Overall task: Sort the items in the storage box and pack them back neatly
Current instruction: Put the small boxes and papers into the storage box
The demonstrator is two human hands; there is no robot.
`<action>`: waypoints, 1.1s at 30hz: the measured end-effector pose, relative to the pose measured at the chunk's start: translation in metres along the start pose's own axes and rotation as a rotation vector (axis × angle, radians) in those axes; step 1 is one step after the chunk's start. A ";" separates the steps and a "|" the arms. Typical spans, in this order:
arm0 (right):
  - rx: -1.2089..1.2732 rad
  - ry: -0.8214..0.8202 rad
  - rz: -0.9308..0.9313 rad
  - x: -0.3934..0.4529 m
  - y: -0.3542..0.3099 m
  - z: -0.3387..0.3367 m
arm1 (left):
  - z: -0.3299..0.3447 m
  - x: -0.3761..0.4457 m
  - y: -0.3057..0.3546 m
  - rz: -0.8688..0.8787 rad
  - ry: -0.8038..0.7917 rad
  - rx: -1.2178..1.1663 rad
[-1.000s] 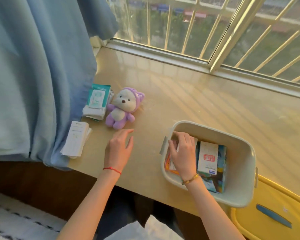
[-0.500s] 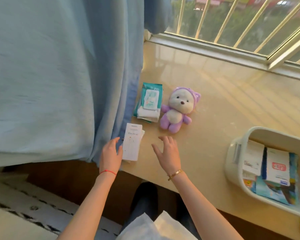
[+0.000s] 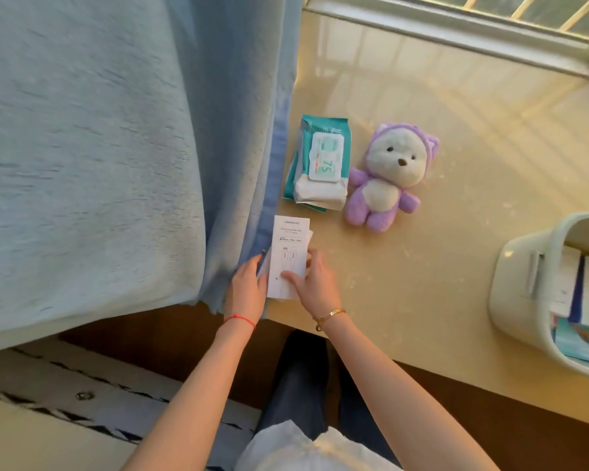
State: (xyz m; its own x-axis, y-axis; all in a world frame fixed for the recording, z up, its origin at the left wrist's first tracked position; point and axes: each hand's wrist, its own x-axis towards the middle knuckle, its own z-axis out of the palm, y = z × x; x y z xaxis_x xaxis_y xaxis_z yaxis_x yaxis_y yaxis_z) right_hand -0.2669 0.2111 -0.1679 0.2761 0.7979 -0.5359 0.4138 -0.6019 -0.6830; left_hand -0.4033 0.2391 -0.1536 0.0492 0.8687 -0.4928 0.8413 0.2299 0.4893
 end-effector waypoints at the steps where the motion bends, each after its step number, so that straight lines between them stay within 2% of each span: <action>1: 0.001 0.013 0.000 -0.002 0.003 -0.002 | 0.003 0.001 -0.002 0.001 -0.012 -0.005; 10: 0.060 0.197 -0.004 -0.020 0.040 -0.061 | 0.024 0.009 0.004 -0.040 -0.005 0.166; 13: 0.145 0.240 -0.005 -0.030 0.047 -0.085 | 0.023 0.001 0.020 -0.077 -0.008 0.051; 16: 0.218 0.280 -0.010 -0.045 0.056 -0.115 | 0.019 -0.015 0.048 -0.043 0.000 -0.044; 24: 0.365 0.392 0.030 -0.100 0.097 -0.235 | 0.037 -0.085 0.175 0.130 0.021 -0.292; 29: 0.380 0.492 0.036 -0.133 0.153 -0.336 | 0.095 -0.134 0.271 0.214 -0.084 -0.472; 33: 0.338 0.581 0.064 -0.143 0.203 -0.404 | 0.149 -0.158 0.332 0.249 -0.123 -0.498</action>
State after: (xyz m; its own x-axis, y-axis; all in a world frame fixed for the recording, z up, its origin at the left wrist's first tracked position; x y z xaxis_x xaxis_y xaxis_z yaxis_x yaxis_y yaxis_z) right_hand 0.1280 -0.0115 -0.0299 0.7520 0.5916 -0.2907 0.1128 -0.5500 -0.8275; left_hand -0.0516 0.1124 -0.0202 0.3009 0.8727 -0.3845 0.4425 0.2293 0.8669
